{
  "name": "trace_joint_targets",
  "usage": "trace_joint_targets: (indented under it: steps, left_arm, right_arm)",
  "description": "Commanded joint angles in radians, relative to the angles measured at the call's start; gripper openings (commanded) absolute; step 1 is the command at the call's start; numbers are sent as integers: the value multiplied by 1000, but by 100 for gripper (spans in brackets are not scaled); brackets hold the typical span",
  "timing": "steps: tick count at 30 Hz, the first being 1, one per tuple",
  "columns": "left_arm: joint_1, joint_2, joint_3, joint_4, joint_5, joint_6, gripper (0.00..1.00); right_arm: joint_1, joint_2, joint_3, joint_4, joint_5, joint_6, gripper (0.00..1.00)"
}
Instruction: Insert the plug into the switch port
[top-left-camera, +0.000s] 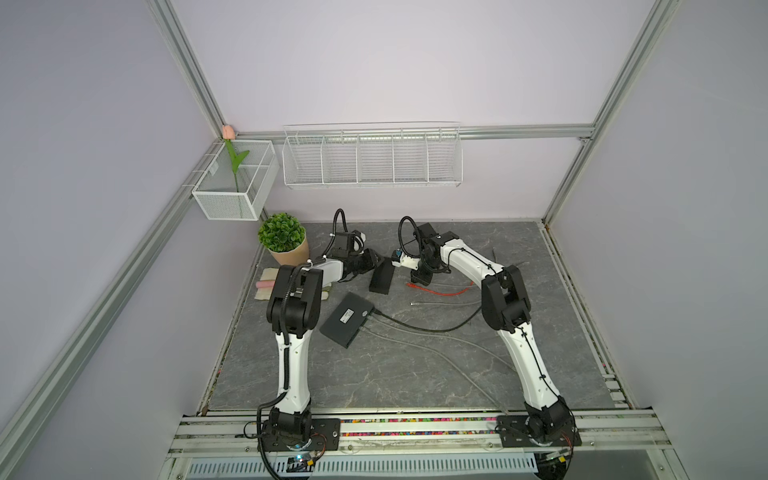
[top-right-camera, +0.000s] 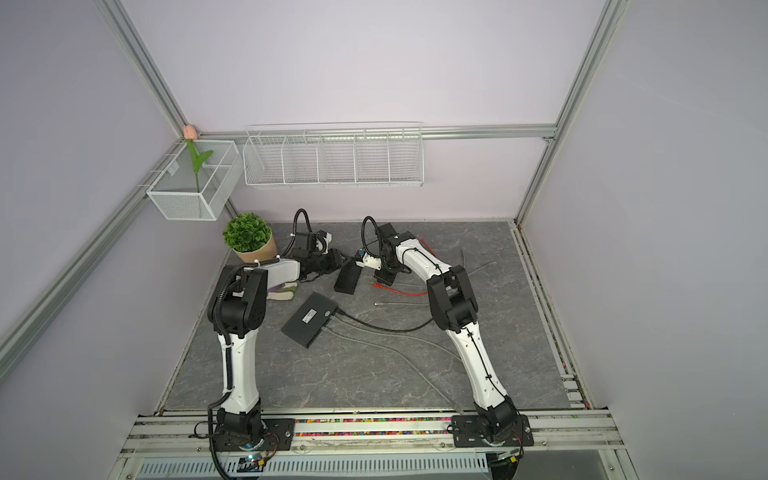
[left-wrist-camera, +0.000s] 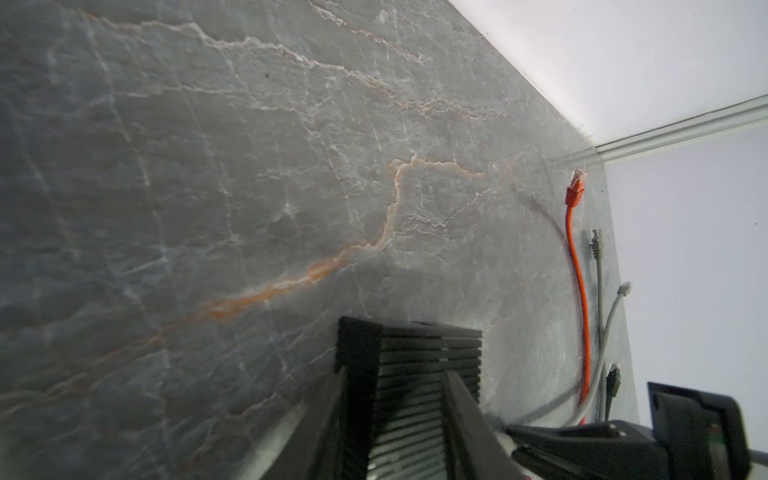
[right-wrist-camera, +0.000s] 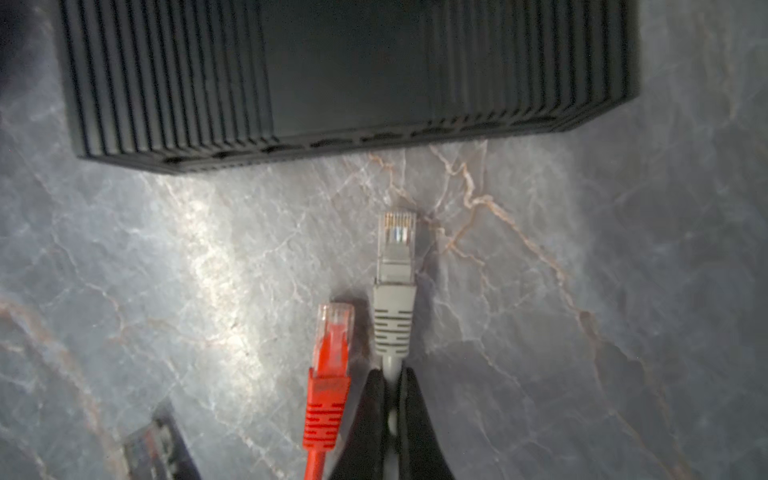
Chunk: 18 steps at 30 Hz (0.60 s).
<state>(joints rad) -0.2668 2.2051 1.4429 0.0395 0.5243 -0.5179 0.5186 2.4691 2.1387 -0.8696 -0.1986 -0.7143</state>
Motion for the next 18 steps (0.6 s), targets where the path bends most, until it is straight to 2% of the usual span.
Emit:
trace_joint_targets:
  steps: [1,4,10,12,16,18]
  left_arm:
    - [-3,-88,-31,26,11,14,39]
    - [-3,-191,-98,75,14,20,39]
    - [-7,-318,-176,125,69,20,39]
    - [-22,-339,-184,139,102,20,39]
    - [-67,-370,-178,138,152,35,39]
    - [-74,-376,-179,166,177,17,39]
  right_arm:
    - [-8,-124,-54,14,-82,7,7]
    - [-27,-187,-105,27,-140,17,7]
    - [-30,-309,-213,116,-135,50,7]
    - [-20,-353,-265,185,-100,69,7]
    - [7,-481,-472,466,66,120,7]
    - [9,-532,-532,526,77,132,7]
